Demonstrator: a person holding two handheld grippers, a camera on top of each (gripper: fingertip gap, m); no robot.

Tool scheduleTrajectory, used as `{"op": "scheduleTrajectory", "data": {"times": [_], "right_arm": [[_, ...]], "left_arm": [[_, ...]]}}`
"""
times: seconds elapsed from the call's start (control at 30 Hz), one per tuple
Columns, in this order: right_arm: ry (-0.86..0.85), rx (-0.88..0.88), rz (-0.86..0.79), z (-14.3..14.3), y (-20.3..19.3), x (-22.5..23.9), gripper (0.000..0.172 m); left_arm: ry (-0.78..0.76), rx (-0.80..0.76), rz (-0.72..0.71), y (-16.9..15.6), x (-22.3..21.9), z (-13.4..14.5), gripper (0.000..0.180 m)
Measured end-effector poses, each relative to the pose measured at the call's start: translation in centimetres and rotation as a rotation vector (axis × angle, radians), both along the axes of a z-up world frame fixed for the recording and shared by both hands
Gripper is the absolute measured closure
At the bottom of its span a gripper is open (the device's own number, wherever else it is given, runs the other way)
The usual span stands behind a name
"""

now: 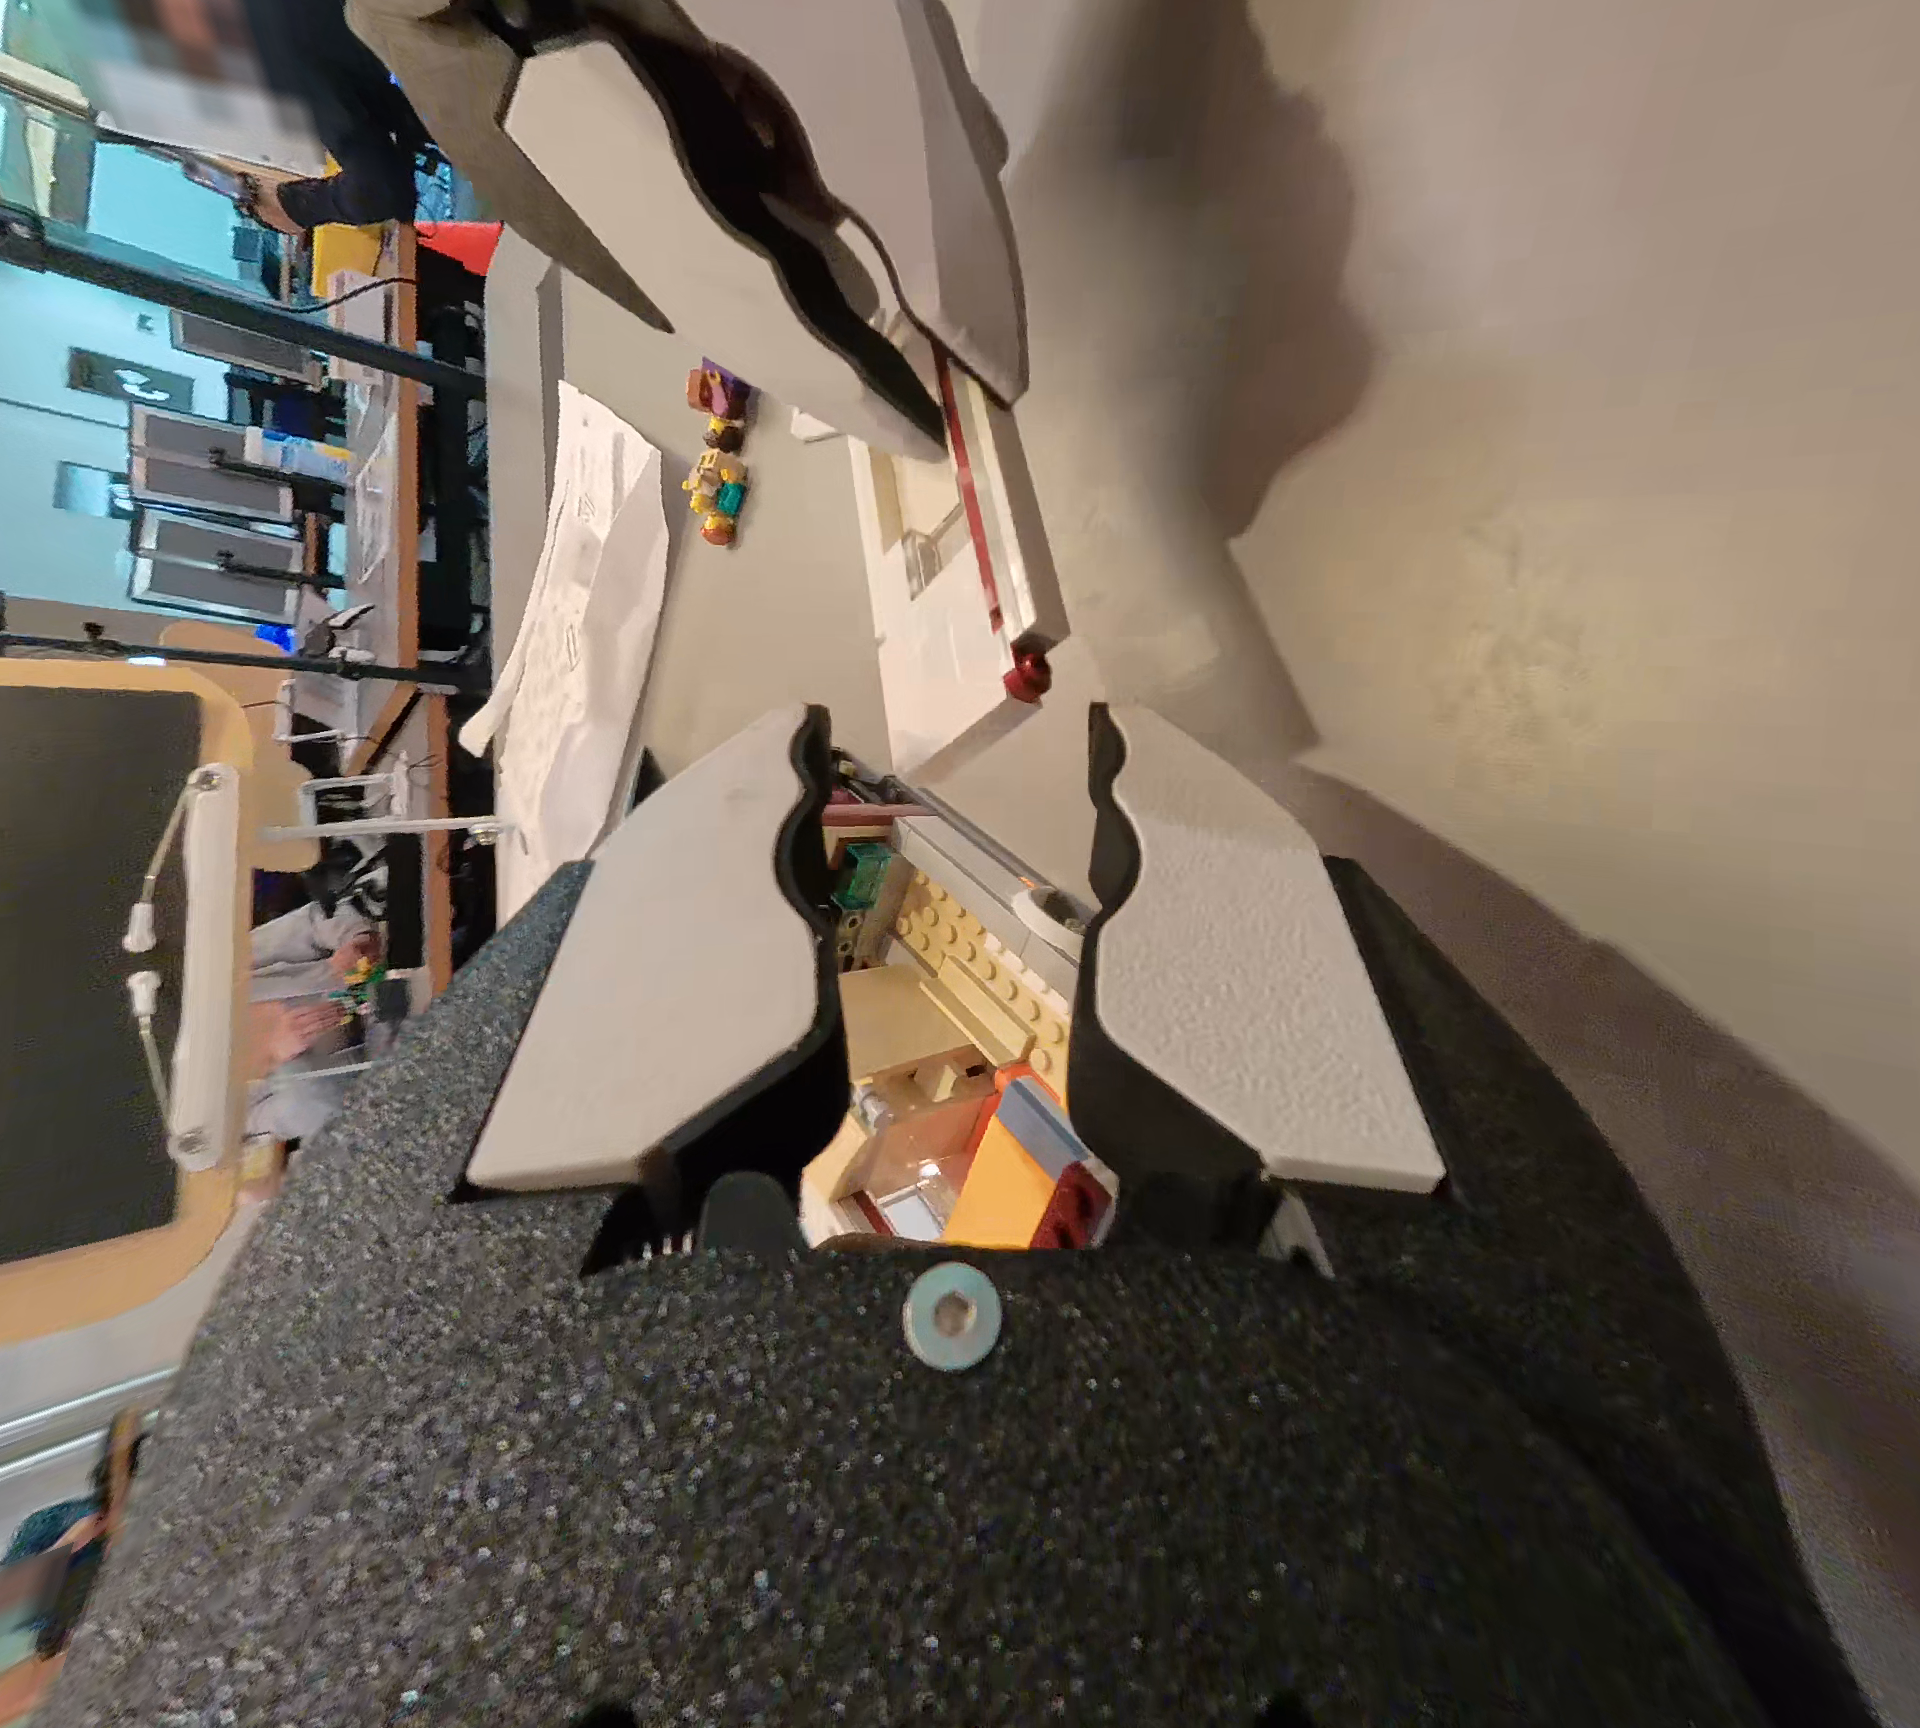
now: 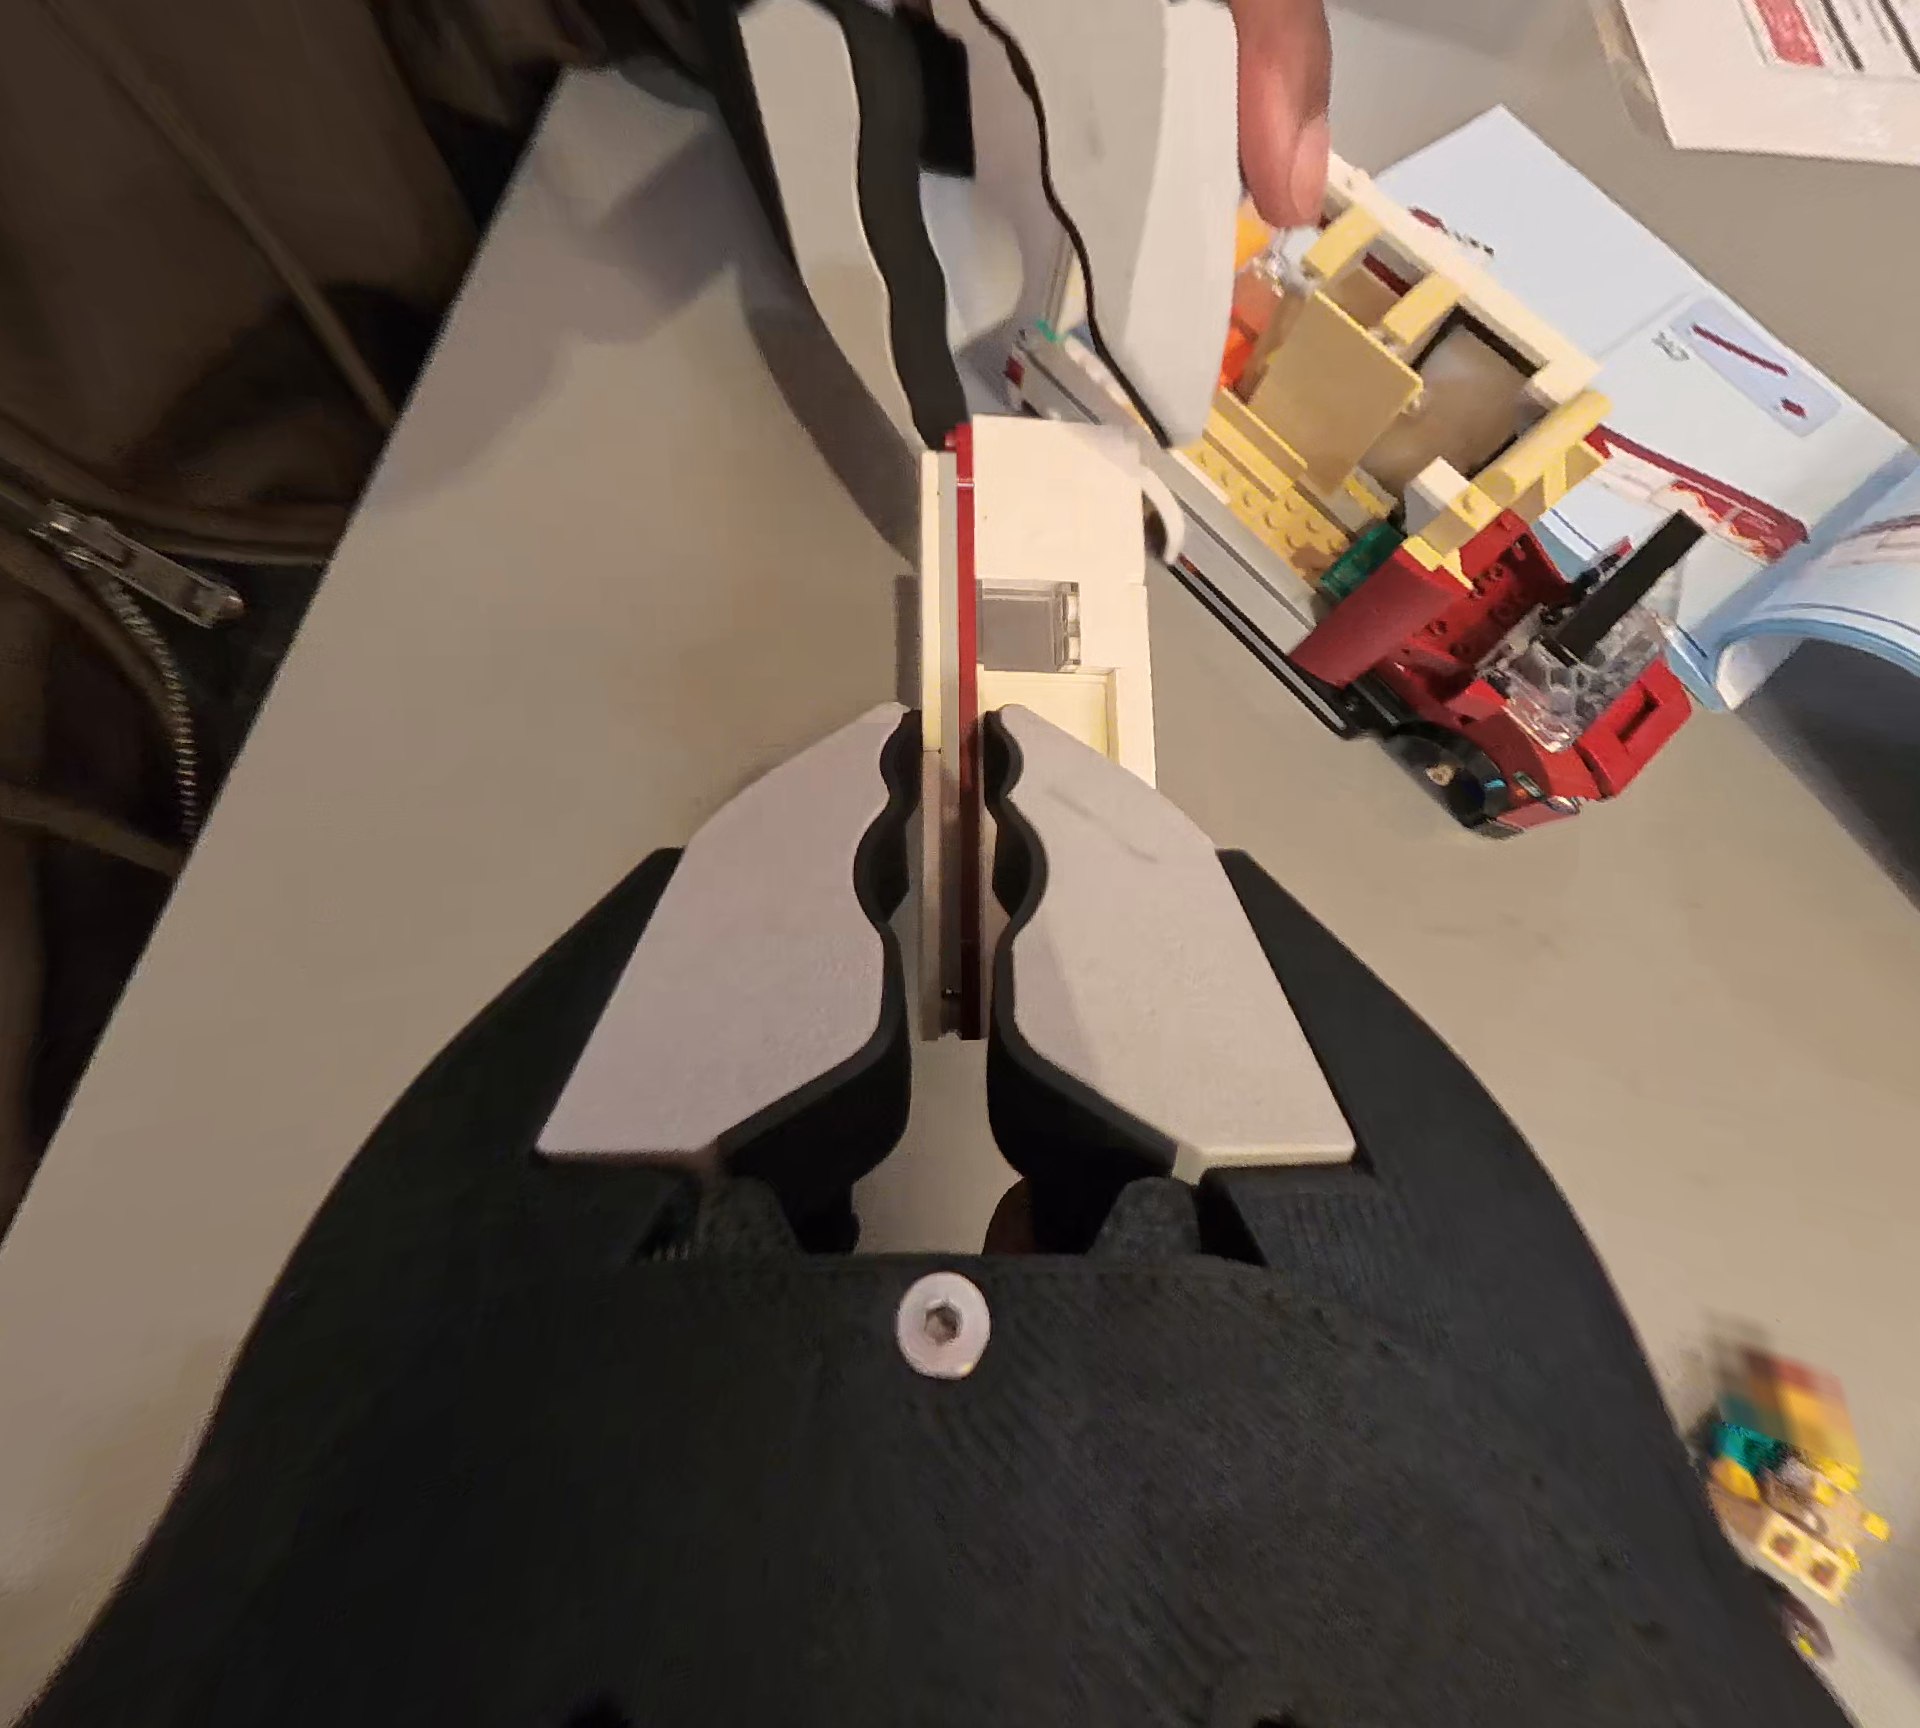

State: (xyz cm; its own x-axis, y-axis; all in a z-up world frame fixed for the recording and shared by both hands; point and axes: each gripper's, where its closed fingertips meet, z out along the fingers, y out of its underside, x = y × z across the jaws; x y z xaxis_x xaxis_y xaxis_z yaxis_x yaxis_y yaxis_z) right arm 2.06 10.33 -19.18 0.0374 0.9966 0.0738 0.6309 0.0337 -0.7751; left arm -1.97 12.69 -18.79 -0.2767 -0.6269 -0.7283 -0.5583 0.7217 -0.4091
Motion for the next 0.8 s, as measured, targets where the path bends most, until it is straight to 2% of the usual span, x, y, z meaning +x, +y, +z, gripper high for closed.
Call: {"op": "scheduleTrajectory", "data": {"times": [0.1, 0.17, 0.27, 0.33, 0.5, 0.67, 0.8], "right_arm": [[0.058, -0.032, 0.033, 0.8, -0.8, -0.6, 0.161], [0.09, -0.049, 0.052, 1.1, -1.2, -1.0, 0.161], [0.091, -0.038, 0.06, 0.8, -1.2, -1.0, 0.159], [0.102, 0.002, 0.047, 1.1, -0.7, -0.7, 0.159], [0.101, 0.148, -0.021, 2.9, 1.0, 1.8, 0.135], [0.093, 0.284, -0.126, 3.5, 2.7, 4.6, 0.133], [0.11, 0.342, -0.158, 3.3, 3.0, 4.9, 0.135]], "left_arm": [[-0.004, 0.043, -0.027, -0.6, 0.5, -0.1, 0.135], [-0.025, 0.068, -0.067, -1.3, 0.9, 0.0, 0.147], [-0.046, 0.099, -0.048, -1.0, 1.1, 0.2, 0.171], [-0.051, 0.024, 0.002, -0.8, 1.2, 0.1, 0.172], [-0.15, -0.126, 0.135, 0.3, 1.1, 1.0, 0.172], [-0.255, -0.293, 0.14, 0.3, 1.0, 2.4, 0.172], [-0.306, -0.431, 0.155, 0.4, 1.2, 3.0, 0.172]]}}
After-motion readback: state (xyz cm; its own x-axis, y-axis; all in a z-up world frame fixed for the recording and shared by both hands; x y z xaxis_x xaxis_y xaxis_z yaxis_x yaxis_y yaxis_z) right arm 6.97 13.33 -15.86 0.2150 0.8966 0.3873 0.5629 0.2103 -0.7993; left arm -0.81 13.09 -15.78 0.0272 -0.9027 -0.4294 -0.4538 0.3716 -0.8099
